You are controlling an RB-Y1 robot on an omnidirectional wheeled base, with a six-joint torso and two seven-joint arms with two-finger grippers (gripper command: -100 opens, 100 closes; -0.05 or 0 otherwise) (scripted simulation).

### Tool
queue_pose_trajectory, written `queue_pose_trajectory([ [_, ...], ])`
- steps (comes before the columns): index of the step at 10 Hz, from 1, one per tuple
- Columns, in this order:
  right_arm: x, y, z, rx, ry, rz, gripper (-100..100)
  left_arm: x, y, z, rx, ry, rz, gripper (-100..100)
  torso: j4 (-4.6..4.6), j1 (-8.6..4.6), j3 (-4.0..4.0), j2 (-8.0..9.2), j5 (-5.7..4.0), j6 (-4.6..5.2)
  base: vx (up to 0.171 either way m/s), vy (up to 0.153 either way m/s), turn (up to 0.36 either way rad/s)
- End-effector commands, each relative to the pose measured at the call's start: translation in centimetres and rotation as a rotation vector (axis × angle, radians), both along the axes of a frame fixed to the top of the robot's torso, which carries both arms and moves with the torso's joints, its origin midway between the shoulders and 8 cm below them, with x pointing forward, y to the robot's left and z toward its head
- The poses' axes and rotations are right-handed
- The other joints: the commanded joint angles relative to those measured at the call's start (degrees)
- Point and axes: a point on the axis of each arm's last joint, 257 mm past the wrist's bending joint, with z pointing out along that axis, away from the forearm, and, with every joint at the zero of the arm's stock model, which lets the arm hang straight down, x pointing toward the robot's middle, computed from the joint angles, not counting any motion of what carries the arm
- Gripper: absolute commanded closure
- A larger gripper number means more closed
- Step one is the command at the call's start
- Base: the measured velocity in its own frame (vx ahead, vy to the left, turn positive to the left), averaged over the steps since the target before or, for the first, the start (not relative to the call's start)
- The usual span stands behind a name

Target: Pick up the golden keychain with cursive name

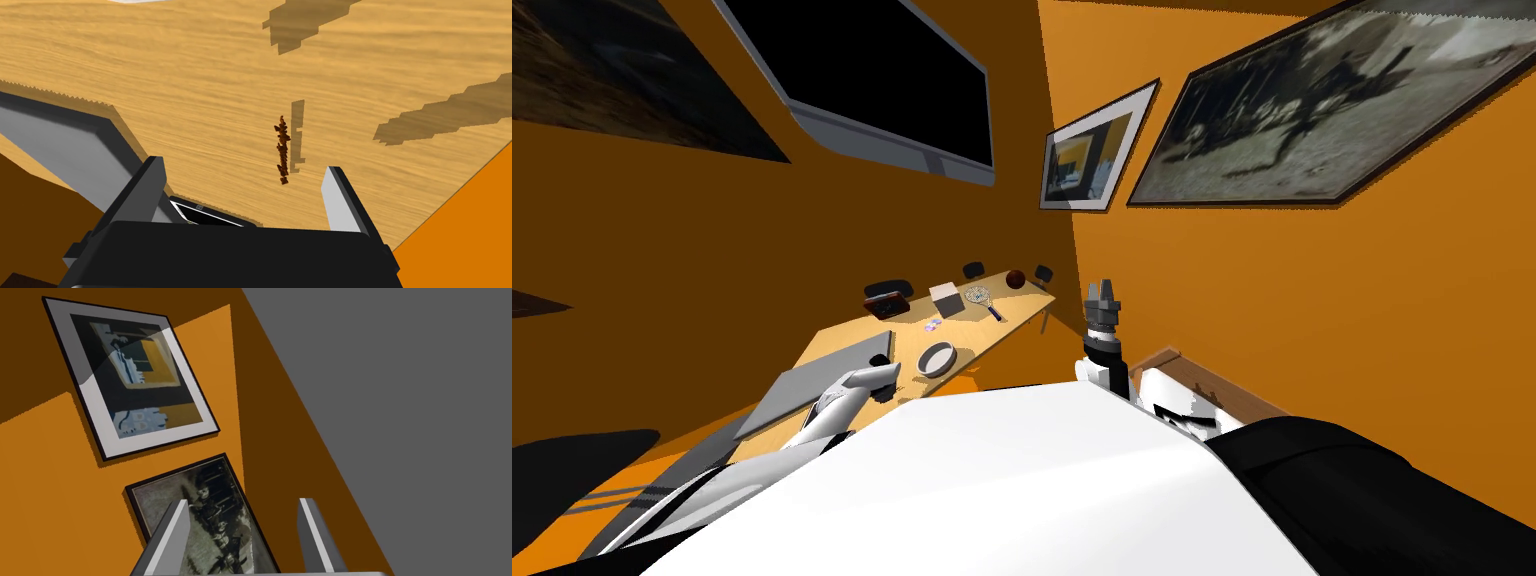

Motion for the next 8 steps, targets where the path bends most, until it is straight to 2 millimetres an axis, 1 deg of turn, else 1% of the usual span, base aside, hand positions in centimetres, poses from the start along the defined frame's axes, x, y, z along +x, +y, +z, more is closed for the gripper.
queue_pose_trajectory([
  [1, 0.0, 0.0, 0.0, 0.000, 0.000, 0.000, 0, -1.4, 0.5, -0.2, -0.010, 0.043, 0.043, -100, 0.00, 0.00, 0.00, 0.00, 0.00, 0.00, 0.008, 0.004, -0.127],
  [2, 0.0, 0.0, 0.0, 0.000, 0.000, 0.000, 0, -2.6, 0.8, -0.3, -0.018, 0.077, 0.078, -100, 0.00, 0.01, -0.01, -0.02, 0.00, 0.03, 0.014, 0.005, -0.203],
  [3, 0.0, 0.0, 0.0, 0.000, 0.000, 0.000, 0, -3.4, 0.8, -0.6, -0.022, 0.093, 0.088, -100, 0.00, 0.01, -0.02, -0.04, 0.00, 0.03, 0.011, 0.010, -0.069],
  [4, 0.0, 0.0, 0.0, 0.000, 0.000, 0.000, 0, -4.9, 1.1, -0.8, -0.031, 0.131, 0.125, -100, -0.01, 0.02, -0.02, -0.03, 0.01, -0.01, 0.009, 0.009, -0.098],
  [5, 0.0, 0.0, 0.0, 0.000, 0.000, 0.000, 0, -4.9, 1.1, -0.8, -0.031, 0.131, 0.125, -100, -0.01, 0.03, -0.01, -0.02, 0.01, 0.00, 0.007, 0.009, -0.067],
  [7, 0.0, 0.0, 0.0, 0.000, 0.000, 0.000, 0, -7.5, 1.2, -1.0, -0.049, 0.196, 0.190, -100, 0.00, 0.02, -0.01, -0.01, 0.01, 0.01, 0.012, 0.011, -0.150],
  [8, 0.0, 0.0, 0.0, 0.000, 0.000, 0.000, 0, -7.7, 1.2, -1.1, -0.050, 0.199, 0.191, -100, 0.00, 0.03, -0.02, -0.04, 0.01, 0.02, 0.012, 0.013, -0.050],
])
